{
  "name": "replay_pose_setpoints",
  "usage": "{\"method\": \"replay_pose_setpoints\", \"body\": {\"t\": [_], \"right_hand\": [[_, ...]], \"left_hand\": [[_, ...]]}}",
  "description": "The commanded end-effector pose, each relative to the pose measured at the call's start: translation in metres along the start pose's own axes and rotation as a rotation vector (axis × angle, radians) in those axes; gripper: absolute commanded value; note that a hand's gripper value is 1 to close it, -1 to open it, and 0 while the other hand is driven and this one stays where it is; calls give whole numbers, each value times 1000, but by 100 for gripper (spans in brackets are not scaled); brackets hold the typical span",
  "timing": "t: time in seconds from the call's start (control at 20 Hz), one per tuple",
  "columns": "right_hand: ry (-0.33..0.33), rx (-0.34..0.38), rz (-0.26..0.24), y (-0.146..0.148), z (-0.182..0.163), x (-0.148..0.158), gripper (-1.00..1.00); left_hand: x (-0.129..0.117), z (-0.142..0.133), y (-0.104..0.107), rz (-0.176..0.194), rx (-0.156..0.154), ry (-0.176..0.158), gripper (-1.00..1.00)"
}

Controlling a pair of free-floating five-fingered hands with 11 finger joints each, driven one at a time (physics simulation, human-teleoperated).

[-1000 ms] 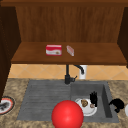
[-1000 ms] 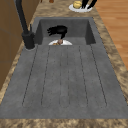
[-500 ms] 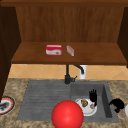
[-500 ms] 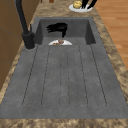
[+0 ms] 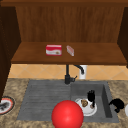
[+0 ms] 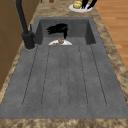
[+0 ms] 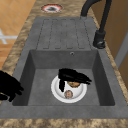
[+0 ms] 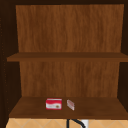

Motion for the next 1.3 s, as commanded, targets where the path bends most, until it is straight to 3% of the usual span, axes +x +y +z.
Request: {"method": "replay_pose_setpoints", "body": {"t": [0.0, 0.25, 0.6, 0.7, 0.75, 0.8, 1.0, 1.1, 1.15, 1.2, 1.25], "right_hand": [[0, 0, 0, 0, 0, 0, 0], [0, 0, 0, 0, 0, 0, 0], [0, 0, 0, 0, 0, 0, 0], [0, 0, 0, 0, 0, 0, 0], [0, 0, 0, 0, 0, 0, 0], [0, 0, 0, 0, 0, 0, 0], [0, 0, 0, 0, 0, 0, 0], [0, 0, 0, 0, 0, 0, 0], [0, 0, 0, 0, 0, 0, 0], [0, 0, 0, 0, 0, 0, 0], [0, 0, 0, 0, 0, 0, 0]], "left_hand": [[0, 14, 5, 101, -53, 22, -100], [-2, 39, 13, 172, -62, 15, -100], [-13, 77, 20, 277, -75, 40, -100], [-20, 85, 21, 303, -92, 52, -100], [-20, 86, 16, 298, -103, 51, -100], [-29, 92, 9, 294, -83, 47, -100], [-53, 95, 3, 324, -91, 74, -100], [-65, 89, -12, 278, -101, 66, -100], [-72, 88, -16, 277, -111, 64, -100], [-79, 88, -21, 283, -119, 71, -100], [-80, 88, -25, 321, -132, 71, -100]]}}
